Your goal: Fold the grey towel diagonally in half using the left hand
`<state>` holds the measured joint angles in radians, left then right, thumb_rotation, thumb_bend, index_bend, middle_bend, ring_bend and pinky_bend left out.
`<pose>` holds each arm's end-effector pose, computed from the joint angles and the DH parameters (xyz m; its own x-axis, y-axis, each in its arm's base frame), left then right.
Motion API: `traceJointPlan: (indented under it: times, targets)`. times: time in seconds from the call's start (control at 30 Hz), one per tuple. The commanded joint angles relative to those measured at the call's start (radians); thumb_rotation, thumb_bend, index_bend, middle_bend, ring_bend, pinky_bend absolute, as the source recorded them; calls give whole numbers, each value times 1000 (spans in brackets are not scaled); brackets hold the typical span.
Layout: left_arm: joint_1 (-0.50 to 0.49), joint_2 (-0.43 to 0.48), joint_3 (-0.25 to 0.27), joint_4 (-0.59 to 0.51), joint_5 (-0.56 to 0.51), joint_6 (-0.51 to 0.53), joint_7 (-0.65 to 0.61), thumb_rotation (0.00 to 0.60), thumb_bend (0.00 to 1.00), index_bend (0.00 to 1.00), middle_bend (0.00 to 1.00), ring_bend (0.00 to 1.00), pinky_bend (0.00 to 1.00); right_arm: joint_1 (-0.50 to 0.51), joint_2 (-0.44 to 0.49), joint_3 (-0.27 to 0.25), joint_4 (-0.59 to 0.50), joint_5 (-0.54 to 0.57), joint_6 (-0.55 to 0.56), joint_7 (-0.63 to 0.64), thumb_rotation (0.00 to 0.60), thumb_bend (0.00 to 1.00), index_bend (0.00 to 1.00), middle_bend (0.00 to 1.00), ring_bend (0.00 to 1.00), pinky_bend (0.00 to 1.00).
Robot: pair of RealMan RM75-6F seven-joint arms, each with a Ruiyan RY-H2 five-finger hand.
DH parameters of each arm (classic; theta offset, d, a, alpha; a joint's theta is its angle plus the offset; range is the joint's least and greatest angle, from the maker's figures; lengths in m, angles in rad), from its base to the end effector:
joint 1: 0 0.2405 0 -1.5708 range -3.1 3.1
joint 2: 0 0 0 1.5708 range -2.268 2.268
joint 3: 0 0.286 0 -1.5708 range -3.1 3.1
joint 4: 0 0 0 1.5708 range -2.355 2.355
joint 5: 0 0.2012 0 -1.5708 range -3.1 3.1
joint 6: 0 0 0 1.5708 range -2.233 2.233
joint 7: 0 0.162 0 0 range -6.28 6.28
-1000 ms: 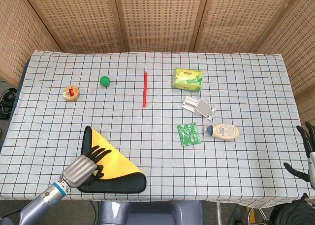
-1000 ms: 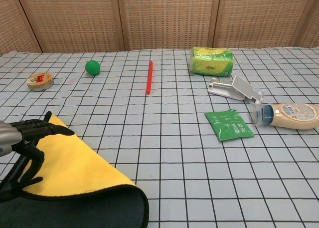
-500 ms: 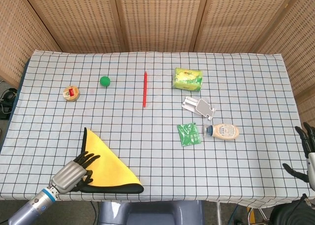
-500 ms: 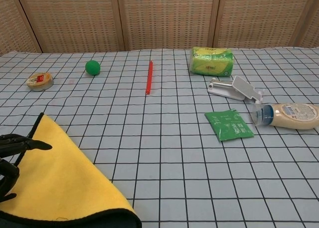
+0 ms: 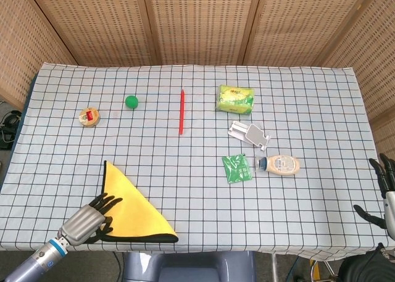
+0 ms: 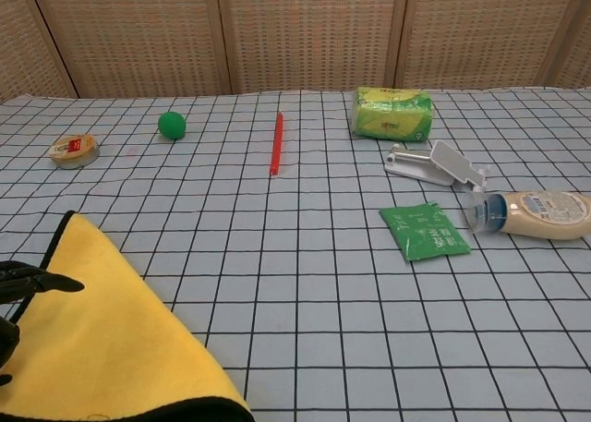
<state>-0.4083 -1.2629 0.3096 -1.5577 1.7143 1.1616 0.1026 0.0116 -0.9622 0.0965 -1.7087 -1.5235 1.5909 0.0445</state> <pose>-0.2941 0.1916 0.0377 0.6106 0.4294 0.6654 0.7601 -0.5537 -0.3401 -0.3197 -0.1837 0.2446 0.4090 0.1216 0.9044 -0.9119 0.0181 0.4100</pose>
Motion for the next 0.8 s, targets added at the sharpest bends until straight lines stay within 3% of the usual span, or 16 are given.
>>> traceJointPlan:
  times: [0.03, 0.8]
  targets:
    - [5, 0, 0, 4, 1, -4, 1, 600, 373, 620, 0, 0, 0, -1, 1, 0, -1, -1, 1, 1, 600, 0, 0, 0, 0, 0]
    - [39, -17, -23, 48, 8, -22, -18, 600, 374, 617, 0, 0, 0, -6, 6, -2, -6, -11, 14, 7, 600, 0, 0, 0, 0, 0]
